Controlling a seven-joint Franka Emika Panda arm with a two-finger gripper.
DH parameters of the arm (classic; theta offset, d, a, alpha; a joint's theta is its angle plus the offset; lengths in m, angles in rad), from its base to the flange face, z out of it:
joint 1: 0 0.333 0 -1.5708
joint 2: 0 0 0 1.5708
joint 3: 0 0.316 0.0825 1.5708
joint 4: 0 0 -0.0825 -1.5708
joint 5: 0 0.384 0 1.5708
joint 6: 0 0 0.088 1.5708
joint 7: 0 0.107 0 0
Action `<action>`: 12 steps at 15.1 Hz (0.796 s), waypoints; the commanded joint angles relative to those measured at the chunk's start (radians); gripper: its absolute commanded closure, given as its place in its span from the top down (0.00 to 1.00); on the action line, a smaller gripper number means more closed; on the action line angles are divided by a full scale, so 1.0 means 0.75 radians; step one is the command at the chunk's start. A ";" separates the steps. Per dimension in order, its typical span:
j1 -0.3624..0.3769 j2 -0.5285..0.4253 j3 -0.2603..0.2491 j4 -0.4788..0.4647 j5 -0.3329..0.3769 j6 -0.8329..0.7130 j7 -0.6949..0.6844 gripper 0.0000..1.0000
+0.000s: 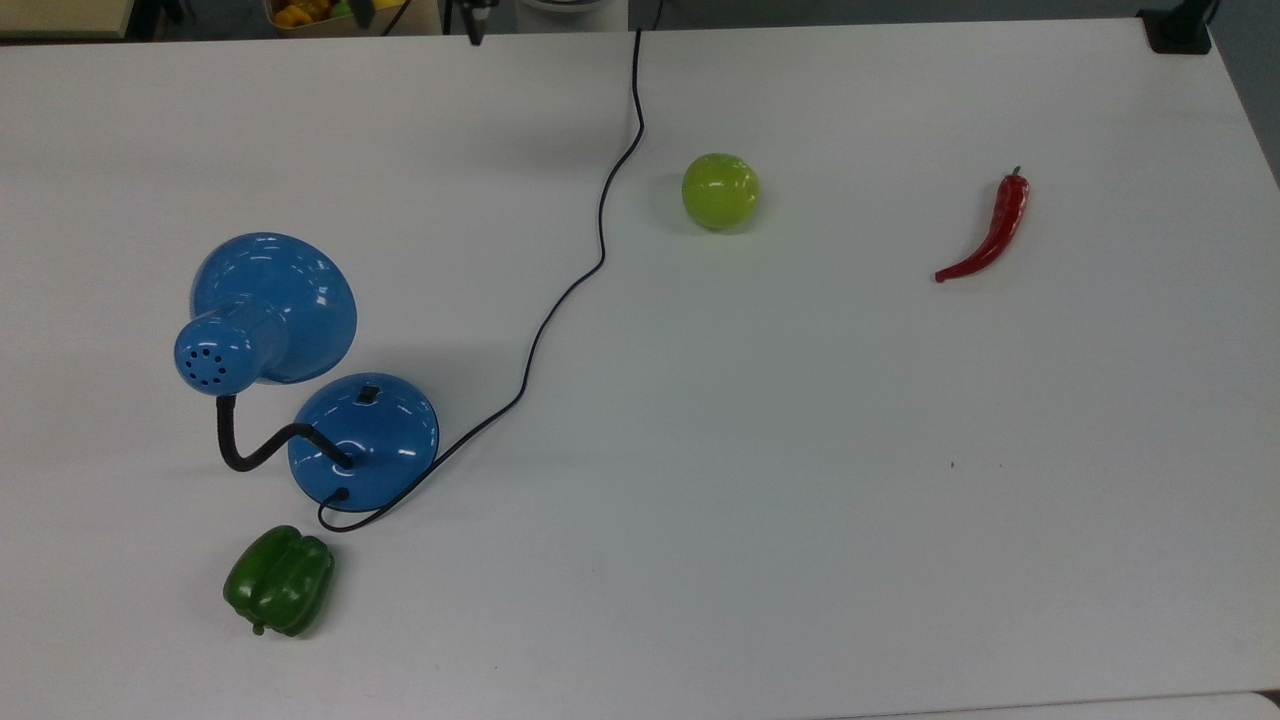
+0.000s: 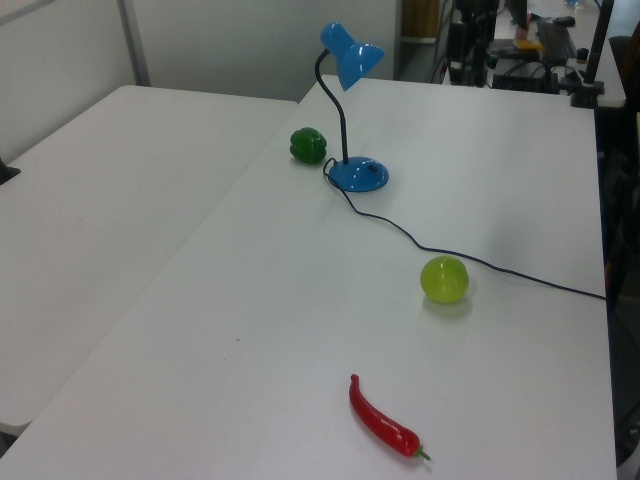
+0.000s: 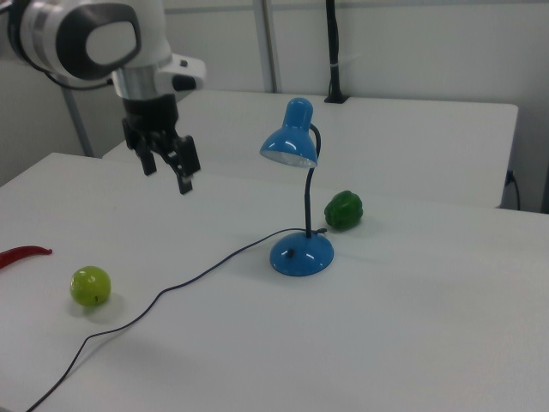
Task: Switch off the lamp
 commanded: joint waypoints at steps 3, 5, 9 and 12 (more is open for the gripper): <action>-0.002 0.016 0.164 0.077 0.025 -0.024 0.106 1.00; -0.004 0.024 0.201 0.075 0.017 0.029 0.069 1.00; 0.008 0.022 0.222 0.034 0.008 0.087 -0.180 1.00; 0.008 0.024 0.219 0.036 0.002 0.091 -0.232 1.00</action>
